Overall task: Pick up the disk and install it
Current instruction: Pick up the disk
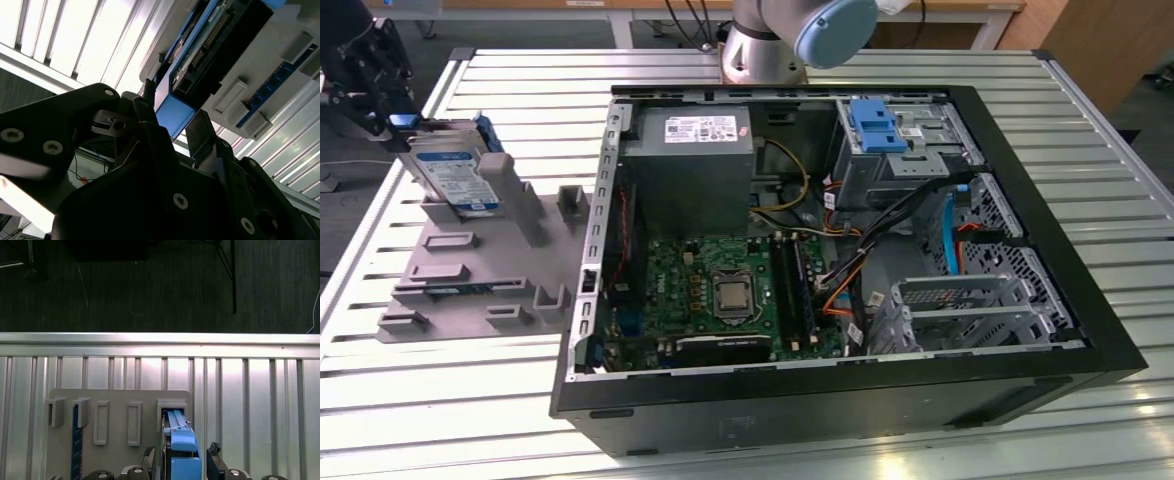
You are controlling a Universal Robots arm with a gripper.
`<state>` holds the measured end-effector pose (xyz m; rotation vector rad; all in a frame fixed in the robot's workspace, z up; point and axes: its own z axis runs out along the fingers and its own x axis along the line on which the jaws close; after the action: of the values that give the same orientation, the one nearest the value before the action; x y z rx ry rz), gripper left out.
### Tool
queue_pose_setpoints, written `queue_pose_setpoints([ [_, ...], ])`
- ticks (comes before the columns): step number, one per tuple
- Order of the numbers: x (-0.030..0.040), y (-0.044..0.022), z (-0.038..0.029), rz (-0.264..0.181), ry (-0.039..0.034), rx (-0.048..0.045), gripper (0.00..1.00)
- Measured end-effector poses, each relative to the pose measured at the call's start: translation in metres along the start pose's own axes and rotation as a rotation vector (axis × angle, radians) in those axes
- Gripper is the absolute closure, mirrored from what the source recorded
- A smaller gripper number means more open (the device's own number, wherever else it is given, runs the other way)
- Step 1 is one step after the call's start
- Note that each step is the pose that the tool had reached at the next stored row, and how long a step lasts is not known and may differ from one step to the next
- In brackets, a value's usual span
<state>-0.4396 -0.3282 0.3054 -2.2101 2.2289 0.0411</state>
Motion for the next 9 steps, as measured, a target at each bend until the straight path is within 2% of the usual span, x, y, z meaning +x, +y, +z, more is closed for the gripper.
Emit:
queue_pose_setpoints([
  [9, 0.0, -0.0001, 0.0044, 0.0, 0.0006, 0.0072, 0.48],
])
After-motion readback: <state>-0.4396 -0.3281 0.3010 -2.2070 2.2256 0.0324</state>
